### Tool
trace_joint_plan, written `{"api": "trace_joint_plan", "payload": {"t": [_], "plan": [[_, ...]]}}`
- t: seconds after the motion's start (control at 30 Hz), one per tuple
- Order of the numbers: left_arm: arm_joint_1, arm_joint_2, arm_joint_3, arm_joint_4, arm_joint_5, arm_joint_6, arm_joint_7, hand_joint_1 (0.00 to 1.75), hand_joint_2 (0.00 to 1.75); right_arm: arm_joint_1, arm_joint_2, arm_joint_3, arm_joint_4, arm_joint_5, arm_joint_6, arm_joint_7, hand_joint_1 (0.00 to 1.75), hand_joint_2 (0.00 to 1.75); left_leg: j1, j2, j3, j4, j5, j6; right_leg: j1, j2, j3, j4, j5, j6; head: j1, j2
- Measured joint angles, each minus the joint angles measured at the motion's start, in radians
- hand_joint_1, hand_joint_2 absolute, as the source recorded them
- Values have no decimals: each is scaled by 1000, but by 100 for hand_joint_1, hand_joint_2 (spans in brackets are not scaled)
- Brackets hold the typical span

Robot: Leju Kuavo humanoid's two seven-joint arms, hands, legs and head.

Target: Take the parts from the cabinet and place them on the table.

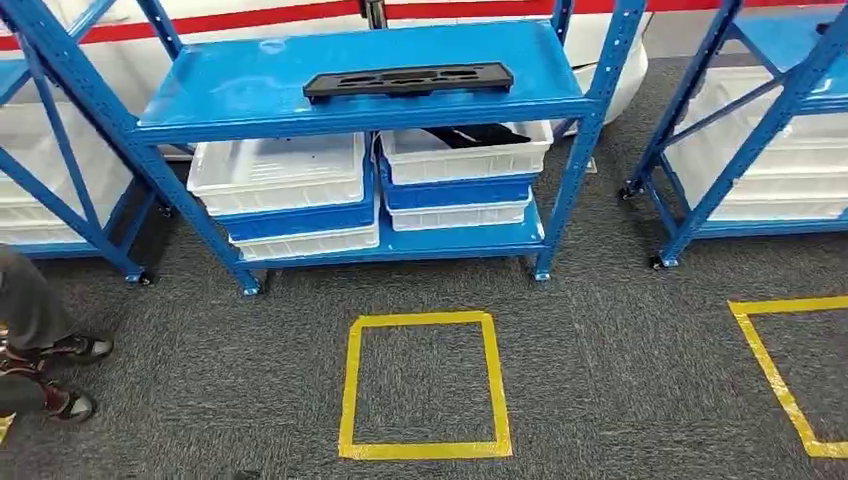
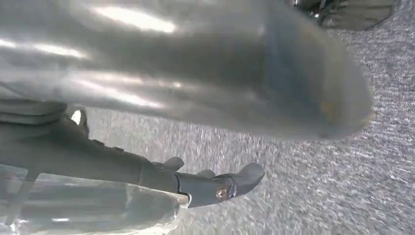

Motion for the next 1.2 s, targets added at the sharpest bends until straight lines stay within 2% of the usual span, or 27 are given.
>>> {"api": "trace_joint_plan", "payload": {"t": [0.1, 0.13, 0.17, 0.23, 0.3, 0.33, 0.37, 0.4, 0.47, 0.5, 0.57, 0.6, 0.63, 0.67, 0.7, 0.73, 0.8, 0.83, 0.87, 0.9, 0.97, 1.0, 1.07, 1.1, 1.13, 1.17, 1.2], "plan": [[1, 0, 0, 0, 0, 0, 0, 0, 0, -2, 0, 0, 0, 3, 1, 0, 0, 0, -22, 9, 66, -144, 93, 46, 23, -31, 9, -2, -8, -10, -1, 0], [0, 2, 0, 0, 0, 0, 0, 0, 0, -2, 3, 0, 0, 5, 1, 0, 0, 0, -57, 63, 135, -268, 134, 98, 23, -47, 18, -7, -11, -16, 0, 0], [-1, 11, 0, -2, 0, 0, 0, 0, 0, 0, 13, 0, 0, 5, 2, 0, 0, 0, -60, 92, 139, -276, 120, 113, 28, -57, 23, -12, -12, -16, 16, 0], [-5, 7, 0, -2, -1, 1, -1, 0, 0, -5, 8, 0, -1, 7, 3, 0, 0, 0, -70, 88, 141, -295, 117, 107, 24, -83, 26, -18, -15, -7, 10, 0], [-2, 10, 0, -2, -1, 1, 0, 0, 0, -9, 13, 0, -1, 8, 5, 0, 0, 0, -75, 60, 156, -327, 127, 118, 28, -117, 47, -42, -13, 1, 9, 0], [4, 7, 1, -2, -2, 1, 1, 0, 0, -9, 10, 0, -2, 9, 5, 2, 0, 0, -49, 37, 192, -380, 159, 105, 43, -78, 43, -27, -16, 0, 11, 0], [3, 5, 1, -2, -2, 1, 2, 0, 0, -7, 10, 0, -2, 10, 5, 2, 0, 0, -57, 30, 207, -395, 164, 105, 31, -15, 25, 0, -24, 0, 18, 0], [-1, 3, 2, -1, -2, 1, 3, 0, 0, -7, 9, 0, -1, 11, 6, 1, 0, 0, -53, 19, 204, -396, 171, 110, 27, 23, -3, 59, -49, -4, 10, 0], [-5, -2, 2, -1, -2, -2, 3, 0, 0, -3, 0, 0, -1, 14, 6, 2, 0, 0, -51, -22, 200, -395, 172, 94, 13, 41, -95, 203, -99, 1, 15, 0], [-5, -4, 2, -1, -2, -2, 3, 0, 0, -1, -1, 0, -1, 15, 7, 2, 0, 0, -50, -38, 199, -393, 171, 92, 8, 42, -120, 235, -100, 10, 15, 0], [1, -6, 5, 0, -2, -2, 3, 0, 0, 1, -6, 0, -1, 15, 8, 2, 0, 0, -38, -71, 197, -384, 164, 73, -7, 42, -97, 154, -42, 46, 14, 0], [2, -6, 6, 0, -3, -2, 3, 0, 0, 0, -7, 0, -1, 15, 8, 2, 0, 0, -28, -87, 193, -369, 158, 58, -19, 48, -50, 48, 7, 70, 16, 0], [1, -6, 6, 0, -3, -2, 3, 0, 0, -1, -7, 0, -1, 15, 8, 2, 0, 0, -22, -97, 187, -355, 151, 47, -27, 58, -16, -22, 34, 85, 16, 0], [2, -1, 7, 0, -3, -1, 3, 0, 0, -3, -2, 0, 0, 16, 9, 2, 0, 0, -28, -111, 181, -343, 140, 28, -17, 92, -32, 3, 25, 77, 22, 0], [0, 0, 8, 0, -3, 0, 3, 0, 0, -3, -1, 0, 0, 17, 10, 2, 0, 0, -24, -114, 176, -320, 126, 21, -20, 95, -20, -11, 22, 55, 27, 0], [0, -1, 8, 0, -3, 0, 3, 0, 0, -6, -2, 0, 0, 17, 10, 2, 0, 0, -24, -116, 172, -325, 123, 18, -18, 86, -16, -6, 17, 35, 26, 0], [4, -1, 12, 0, -3, 0, 4, 0, 0, -9, -3, 0, 0, 17, 9, 6, 0, 0, -14, -130, 170, -321, 122, 14, -17, 71, -14, -5, 18, 14, 16, 0], [7, 2, 14, 0, -4, 1, 5, 0, 0, -9, 0, 0, 0, 17, 8, 8, 0, 0, -11, -119, 170, -312, 119, 12, -17, 61, -10, -6, 19, 6, 17, 0], [8, 1, 14, 0, -5, 1, 5, 0, 0, -10, 0, 0, 0, 17, 6, 11, 0, 0, -14, -62, 158, -281, 100, 8, -14, 57, -6, -6, 18, -2, 10, 0], [5, 2, 15, 0, -5, 1, 5, 0, 0, -7, 0, 0, 0, 17, 5, 11, 0, 0, -13, -25, 124, -216, 62, 3, -11, 52, -5, -6, 16, -4, 4, 0], [2, 1, 15, 0, -6, 1, 6, 0, 0, -4, 1, 0, 0, 17, 3, 17, 0, 0, -11, 0, 35, -52, -7, -2, -3, 37, -6, -5, 11, -10, 5, 0], [2, 0, 15, 0, -7, 1, 6, 0, 0, -3, 0, -1, 0, 17, -2, 21, 0, 0, -11, 1, 2, 1, -15, 0, 0, 30, -5, -5, 7, -11, 4, 0], [4, 0, 16, 0, -8, 1, 6, 0, 0, -3, 0, -2, 0, 20, -11, 30, 0, 0, -14, 1, 17, -48, 36, 16, 10, 23, 1, -5, 2, -11, 5, 0], [4, 0, 16, 0, -8, 1, 6, 0, 0, -4, 1, -2, 0, 23, -15, 32, 0, 0, -21, 1, 59, -136, 88, 35, 17, 21, 8, -6, -1, -14, 4, 0], [4, 0, 16, 0, -9, 2, 6, 0, 0, -6, 2, -2, 0, 26, -21, 35, 0, 0, -33, 3, 105, -228, 131, 59, 21, 19, 14, -8, -5, -15, 5, 0], [3, 7, 16, -1, -10, 2, 6, 0, 0, -5, 13, -2, 0, 27, -23, 37, 0, 0, -51, 17, 136, -290, 139, 94, 11, 18, 18, -12, -7, -17, 9, 0], [3, 6, 16, 0, -11, 2, 6, 0, 0, -6, 17, -2, 0, 27, -24, 38, 0, 175, -52, 32, 137, -287, 133, 98, 27, 14, 22, -16, -9, -12, 21, 0]]}}
